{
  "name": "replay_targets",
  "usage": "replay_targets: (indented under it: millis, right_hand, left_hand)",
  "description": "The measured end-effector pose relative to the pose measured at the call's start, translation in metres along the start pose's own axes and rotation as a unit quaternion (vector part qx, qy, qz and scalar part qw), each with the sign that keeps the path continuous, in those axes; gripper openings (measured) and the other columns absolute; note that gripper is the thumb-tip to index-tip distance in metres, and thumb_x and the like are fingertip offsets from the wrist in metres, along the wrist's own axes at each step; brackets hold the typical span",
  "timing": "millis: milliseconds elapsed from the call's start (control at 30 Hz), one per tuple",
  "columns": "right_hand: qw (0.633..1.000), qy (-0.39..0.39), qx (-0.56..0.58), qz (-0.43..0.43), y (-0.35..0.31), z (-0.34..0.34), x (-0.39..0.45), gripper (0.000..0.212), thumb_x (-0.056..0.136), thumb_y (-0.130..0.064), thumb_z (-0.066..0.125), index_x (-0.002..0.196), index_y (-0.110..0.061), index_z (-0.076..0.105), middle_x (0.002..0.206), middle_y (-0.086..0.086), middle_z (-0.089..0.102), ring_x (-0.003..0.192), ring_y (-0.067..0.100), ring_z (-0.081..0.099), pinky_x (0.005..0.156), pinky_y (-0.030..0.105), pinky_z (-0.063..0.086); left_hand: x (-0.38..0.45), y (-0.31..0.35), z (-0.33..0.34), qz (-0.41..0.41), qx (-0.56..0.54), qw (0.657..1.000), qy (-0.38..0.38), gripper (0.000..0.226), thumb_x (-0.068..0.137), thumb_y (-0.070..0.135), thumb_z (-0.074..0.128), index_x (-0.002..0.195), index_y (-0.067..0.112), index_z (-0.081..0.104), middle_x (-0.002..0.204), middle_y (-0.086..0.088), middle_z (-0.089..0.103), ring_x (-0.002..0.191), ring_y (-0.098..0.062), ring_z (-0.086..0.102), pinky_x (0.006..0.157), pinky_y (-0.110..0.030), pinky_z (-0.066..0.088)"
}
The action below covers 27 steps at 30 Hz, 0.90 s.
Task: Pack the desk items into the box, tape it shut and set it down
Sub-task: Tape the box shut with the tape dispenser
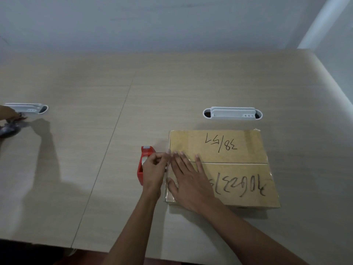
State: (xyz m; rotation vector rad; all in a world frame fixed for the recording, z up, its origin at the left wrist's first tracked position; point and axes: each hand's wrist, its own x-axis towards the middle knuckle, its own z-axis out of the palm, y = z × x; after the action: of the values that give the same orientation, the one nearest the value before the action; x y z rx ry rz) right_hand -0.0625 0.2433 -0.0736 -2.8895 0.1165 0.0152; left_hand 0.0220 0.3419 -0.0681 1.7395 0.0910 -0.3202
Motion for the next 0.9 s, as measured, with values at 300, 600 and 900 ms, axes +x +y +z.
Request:
replay_targets:
  millis: [300, 600, 900]
  right_hand:
    - [0.999, -0.002, 0.041, -0.008, 0.002, -0.003, -0.001, 0.07, 0.1, -0.046, 0.019, 0.159, -0.013, 0.001, 0.167, 0.004, -0.002, 0.153, 0.013, -0.009, 0.121, 0.054, -0.004]
    - [0.999, 0.017, 0.032, 0.01, 0.006, 0.001, -0.001, 0.065, 0.1, -0.042, 0.014, 0.158, -0.012, 0.011, 0.166, 0.005, 0.011, 0.154, 0.017, 0.001, 0.124, 0.048, 0.002]
    - [0.994, 0.027, 0.019, 0.104, 0.109, -0.02, -0.054, 0.064, 0.103, -0.045, 0.011, 0.159, -0.016, 0.004, 0.167, -0.002, 0.0, 0.153, 0.009, -0.007, 0.124, 0.037, -0.001]
  left_hand:
    - [0.008, -0.012, -0.001, -0.157, -0.211, 0.962, -0.077, 0.046, 0.09, 0.01, 0.068, 0.125, -0.017, 0.052, 0.123, -0.028, 0.065, 0.119, -0.033, 0.063, 0.108, -0.045, 0.046]
    - [-0.012, 0.002, 0.016, 0.002, 0.026, 0.999, 0.019, 0.028, 0.098, 0.019, 0.059, 0.125, 0.023, 0.065, 0.116, 0.007, 0.067, 0.104, -0.006, 0.063, 0.091, -0.026, 0.051]
    - [-0.016, 0.007, 0.017, 0.024, 0.102, 0.994, 0.032, 0.034, 0.1, 0.026, 0.056, 0.133, 0.02, 0.062, 0.114, 0.006, 0.065, 0.093, 0.0, 0.056, 0.074, -0.018, 0.042]
